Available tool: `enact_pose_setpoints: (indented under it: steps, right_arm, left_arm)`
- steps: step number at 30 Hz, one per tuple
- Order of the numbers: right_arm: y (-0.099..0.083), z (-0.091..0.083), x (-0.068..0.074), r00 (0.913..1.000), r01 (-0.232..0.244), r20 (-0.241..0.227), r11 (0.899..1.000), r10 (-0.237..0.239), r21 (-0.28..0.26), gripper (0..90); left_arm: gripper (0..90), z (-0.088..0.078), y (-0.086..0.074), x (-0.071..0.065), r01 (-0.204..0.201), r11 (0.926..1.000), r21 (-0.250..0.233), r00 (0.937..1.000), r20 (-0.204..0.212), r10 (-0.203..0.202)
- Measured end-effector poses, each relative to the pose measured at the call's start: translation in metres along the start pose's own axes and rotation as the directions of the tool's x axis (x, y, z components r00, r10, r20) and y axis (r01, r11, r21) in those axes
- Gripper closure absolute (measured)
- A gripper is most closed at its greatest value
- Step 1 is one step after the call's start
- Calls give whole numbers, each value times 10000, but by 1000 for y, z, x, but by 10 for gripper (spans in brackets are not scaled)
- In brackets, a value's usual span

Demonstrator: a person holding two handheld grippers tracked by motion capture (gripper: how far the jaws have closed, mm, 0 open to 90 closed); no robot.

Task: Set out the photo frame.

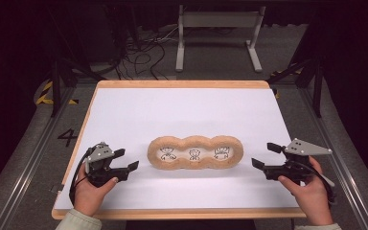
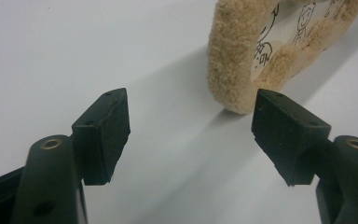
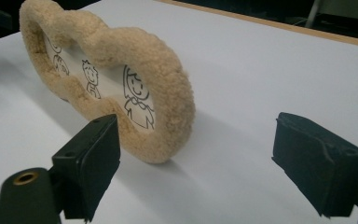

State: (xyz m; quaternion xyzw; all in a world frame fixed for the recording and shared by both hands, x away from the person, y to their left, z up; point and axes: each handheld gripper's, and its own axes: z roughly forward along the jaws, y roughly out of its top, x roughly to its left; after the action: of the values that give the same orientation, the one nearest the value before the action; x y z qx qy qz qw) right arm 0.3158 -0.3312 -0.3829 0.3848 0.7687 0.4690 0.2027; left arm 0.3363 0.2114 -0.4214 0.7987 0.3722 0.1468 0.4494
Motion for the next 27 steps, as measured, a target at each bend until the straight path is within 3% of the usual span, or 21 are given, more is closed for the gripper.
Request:
enact_pose_setpoints:
  steps: [7,13,18,21,27]
  right_arm:
    - [-13,-2,-10,9992,-383,82,9991,382,165,157]
    - [-23,6,-17,9979,-640,121,9970,635,442,157]
    - [-31,12,-21,9972,-747,146,9949,739,675,156]
    - [-34,15,-23,9967,-803,142,9941,795,729,154]
    - [-45,24,-27,9959,-894,199,9917,879,923,153]
  left_arm:
    - [293,-6,-6,7,162,9988,-459,9999,-16,-163]
    - [292,-2,-10,12,160,9995,-288,9996,-219,-166]
    - [291,1,-18,21,478,9981,-381,9987,-149,-484]
    - [288,3,-21,27,324,9988,-363,9989,-321,-335]
    - [292,7,-27,30,487,9969,-619,9988,54,-485]
